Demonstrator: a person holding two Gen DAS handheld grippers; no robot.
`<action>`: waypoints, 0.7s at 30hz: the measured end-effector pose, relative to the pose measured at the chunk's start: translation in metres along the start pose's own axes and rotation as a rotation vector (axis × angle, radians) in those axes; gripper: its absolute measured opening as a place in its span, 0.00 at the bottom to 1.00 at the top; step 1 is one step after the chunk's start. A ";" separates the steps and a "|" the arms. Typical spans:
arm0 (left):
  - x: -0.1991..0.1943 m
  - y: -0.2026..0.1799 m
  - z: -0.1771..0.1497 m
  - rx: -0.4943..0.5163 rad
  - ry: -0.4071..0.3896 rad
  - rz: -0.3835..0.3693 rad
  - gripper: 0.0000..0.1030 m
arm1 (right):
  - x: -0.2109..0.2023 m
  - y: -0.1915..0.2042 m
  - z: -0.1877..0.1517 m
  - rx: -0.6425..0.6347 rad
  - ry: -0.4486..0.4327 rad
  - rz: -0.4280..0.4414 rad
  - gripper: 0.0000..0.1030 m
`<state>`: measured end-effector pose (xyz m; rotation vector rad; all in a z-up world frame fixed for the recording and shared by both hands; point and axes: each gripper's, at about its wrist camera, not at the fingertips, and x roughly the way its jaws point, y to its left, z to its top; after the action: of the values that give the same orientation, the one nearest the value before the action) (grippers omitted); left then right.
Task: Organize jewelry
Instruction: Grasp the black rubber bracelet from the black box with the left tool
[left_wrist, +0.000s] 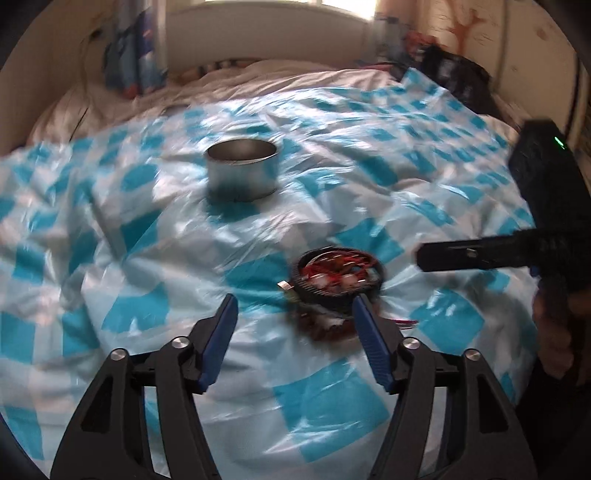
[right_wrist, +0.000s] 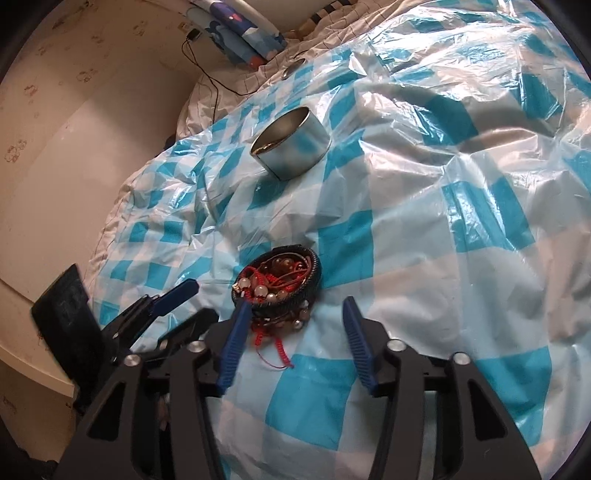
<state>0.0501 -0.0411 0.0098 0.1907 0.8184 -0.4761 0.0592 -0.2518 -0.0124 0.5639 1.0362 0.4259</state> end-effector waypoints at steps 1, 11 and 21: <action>0.000 -0.006 0.000 0.038 -0.009 0.014 0.63 | 0.000 0.000 0.001 0.004 -0.002 -0.005 0.55; 0.023 -0.040 0.005 0.210 0.014 0.119 0.67 | -0.003 -0.008 0.004 0.032 -0.018 0.004 0.64; 0.033 -0.007 0.023 -0.012 -0.008 0.117 0.72 | -0.006 -0.018 0.006 0.074 -0.019 0.032 0.65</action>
<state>0.0810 -0.0659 0.0009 0.2241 0.7975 -0.3617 0.0635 -0.2705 -0.0170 0.6500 1.0289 0.4109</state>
